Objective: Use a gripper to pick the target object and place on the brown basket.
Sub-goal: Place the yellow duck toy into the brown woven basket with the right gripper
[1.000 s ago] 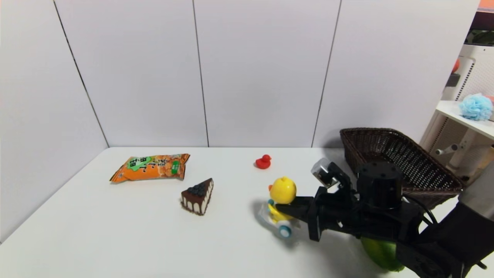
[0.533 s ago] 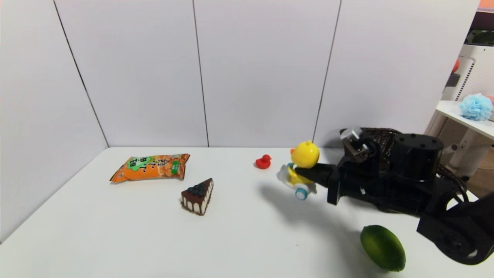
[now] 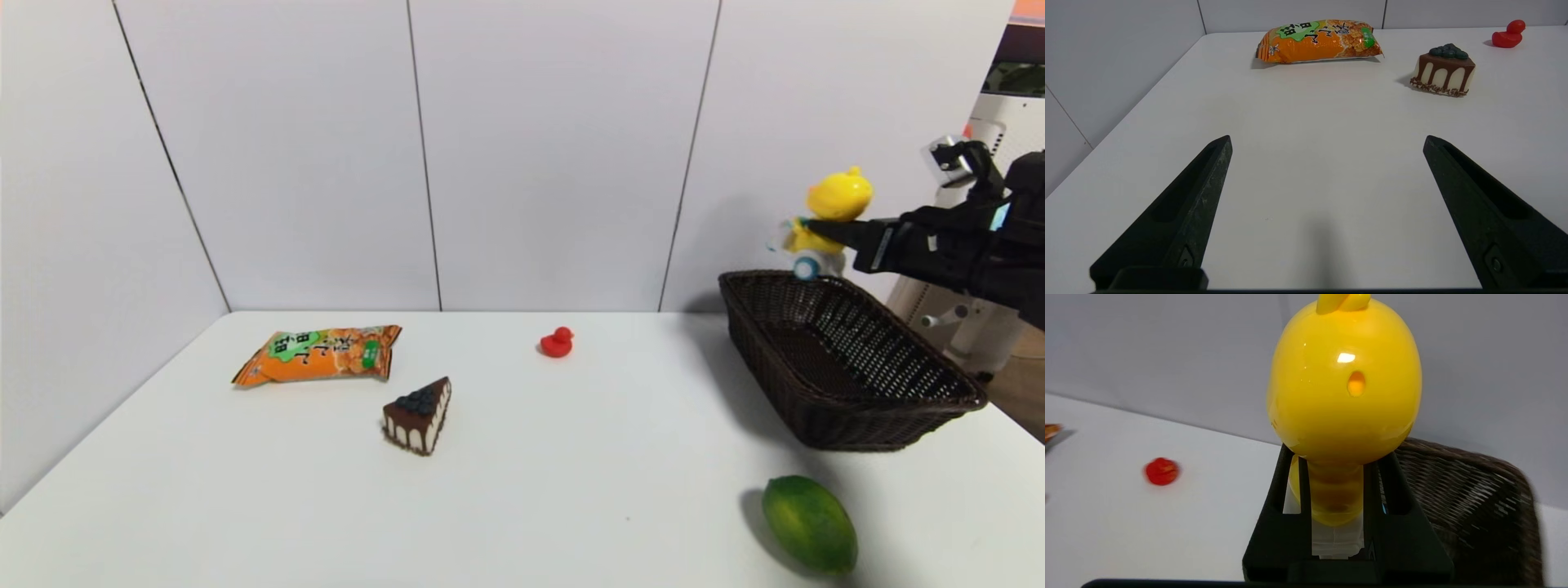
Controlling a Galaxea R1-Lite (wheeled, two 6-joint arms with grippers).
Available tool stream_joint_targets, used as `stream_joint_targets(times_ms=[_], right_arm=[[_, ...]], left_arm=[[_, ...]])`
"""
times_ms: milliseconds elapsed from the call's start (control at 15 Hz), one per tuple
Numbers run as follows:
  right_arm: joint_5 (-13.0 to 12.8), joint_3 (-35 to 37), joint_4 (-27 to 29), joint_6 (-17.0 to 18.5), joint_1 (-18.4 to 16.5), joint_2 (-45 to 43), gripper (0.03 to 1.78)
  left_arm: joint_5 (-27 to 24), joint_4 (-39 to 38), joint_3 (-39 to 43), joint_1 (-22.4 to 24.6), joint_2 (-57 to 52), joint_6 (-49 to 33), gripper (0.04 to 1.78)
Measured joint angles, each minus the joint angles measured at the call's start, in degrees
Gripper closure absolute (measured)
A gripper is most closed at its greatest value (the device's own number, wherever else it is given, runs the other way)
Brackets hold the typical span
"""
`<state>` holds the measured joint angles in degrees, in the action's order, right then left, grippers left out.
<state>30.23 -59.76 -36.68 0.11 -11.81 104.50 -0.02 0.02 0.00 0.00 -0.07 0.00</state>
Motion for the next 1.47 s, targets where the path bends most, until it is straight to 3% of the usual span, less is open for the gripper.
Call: stream_joint_targets(times_ms=[200, 400, 667, 933, 1067, 1267, 1467], right_arm=[[-0.06, -1.6, 1.43, -1.29, -3.01, 4.35, 1.46], [-0.02, -0.74, 1.55, -2.23, -3.47, 8.12, 1.46], [0.05, 2.34, 1.77, -6.75, -3.47, 11.52, 1.46], [0.2, 3.64, 1.93, -7.24, -2.96, 9.86, 0.93], [0.27, 5.57, 2.8, -7.3, -2.77, 7.33, 0.75], [0.05, 8.35, 7.94, -8.45, -2.74, 1.65, 0.54], [-0.33, 11.3, 18.1, -10.06, -2.79, -9.05, 0.4]], left_arm=[[0.0, -0.02, 0.0, 0.0, 0.0, 0.0, 0.13], [0.0, -0.02, 0.0, 0.0, 0.0, 0.0, 0.13], [-0.02, -0.02, 0.0, 0.0, 0.0, 0.0, 0.13], [0.0, -0.02, 0.0, 0.0, 0.0, 0.02, 0.13], [0.02, -0.02, 0.0, -0.02, 0.0, 0.0, 0.13], [0.02, -0.02, 0.0, 0.0, 0.02, 0.0, 0.13], [0.02, -0.02, 0.0, 0.0, 0.0, 0.0, 0.13]])
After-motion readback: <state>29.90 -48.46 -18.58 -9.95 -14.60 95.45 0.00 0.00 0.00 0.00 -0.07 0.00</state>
